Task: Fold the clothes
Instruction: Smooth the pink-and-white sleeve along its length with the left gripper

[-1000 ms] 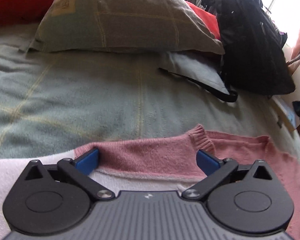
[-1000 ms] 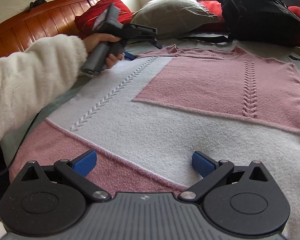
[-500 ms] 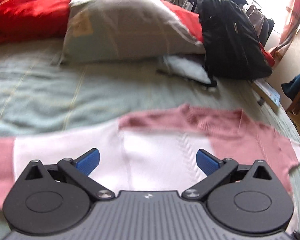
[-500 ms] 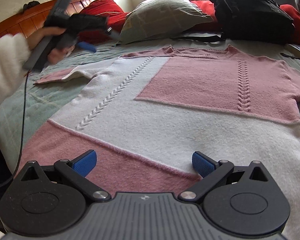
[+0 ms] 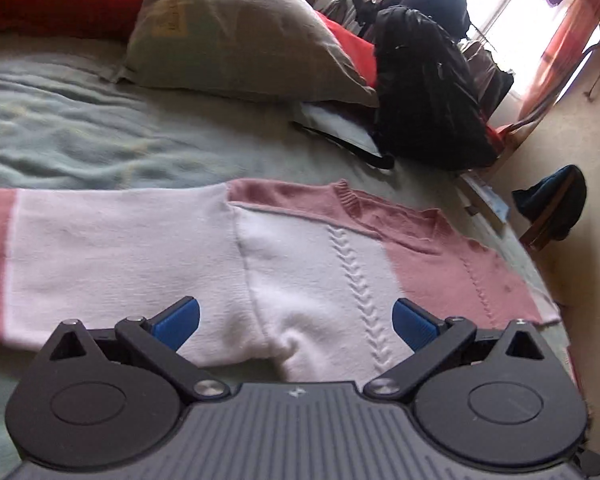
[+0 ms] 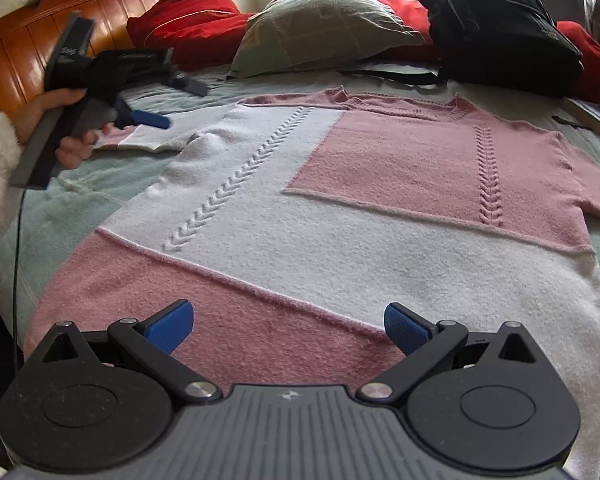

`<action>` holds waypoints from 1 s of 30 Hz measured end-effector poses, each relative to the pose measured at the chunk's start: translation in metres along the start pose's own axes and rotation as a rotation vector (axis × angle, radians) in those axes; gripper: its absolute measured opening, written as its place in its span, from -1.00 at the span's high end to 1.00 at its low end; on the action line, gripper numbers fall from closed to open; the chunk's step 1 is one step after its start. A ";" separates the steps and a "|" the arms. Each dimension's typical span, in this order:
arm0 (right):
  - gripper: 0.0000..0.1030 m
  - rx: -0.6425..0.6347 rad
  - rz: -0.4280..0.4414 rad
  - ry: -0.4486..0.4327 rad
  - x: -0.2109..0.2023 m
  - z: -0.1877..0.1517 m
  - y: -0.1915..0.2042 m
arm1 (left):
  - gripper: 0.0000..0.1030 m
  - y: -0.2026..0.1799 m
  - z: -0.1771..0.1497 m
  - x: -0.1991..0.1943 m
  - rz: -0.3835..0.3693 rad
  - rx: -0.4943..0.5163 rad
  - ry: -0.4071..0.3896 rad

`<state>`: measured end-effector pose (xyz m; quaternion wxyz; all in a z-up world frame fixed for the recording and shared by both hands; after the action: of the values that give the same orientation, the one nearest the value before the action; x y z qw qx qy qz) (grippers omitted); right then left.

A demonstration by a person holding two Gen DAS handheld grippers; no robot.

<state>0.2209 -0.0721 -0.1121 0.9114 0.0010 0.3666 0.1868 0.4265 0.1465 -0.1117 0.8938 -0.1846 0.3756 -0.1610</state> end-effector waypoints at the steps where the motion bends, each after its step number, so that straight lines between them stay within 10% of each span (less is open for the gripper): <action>1: -1.00 -0.003 -0.003 0.001 0.000 0.000 0.001 | -0.98 0.003 -0.004 0.004 0.004 -0.004 0.006; 30: -1.00 -0.009 -0.027 0.021 0.005 0.002 0.003 | -0.93 0.155 0.028 -0.059 0.161 -0.299 -0.069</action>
<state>0.2245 -0.0673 -0.1132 0.9100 -0.0100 0.3751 0.1761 0.4307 0.3145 -0.1271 0.8789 -0.2902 0.3779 -0.0249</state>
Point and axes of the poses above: each gripper's, at about its wrist camera, not at the fingertips, and x roughly the way its jaws point, y to its left, z to its top, the point moved 8 cm from there along x, roughly the way its jaws point, and after that the axes turned 4 degrees about -y, right-handed, at the moved point
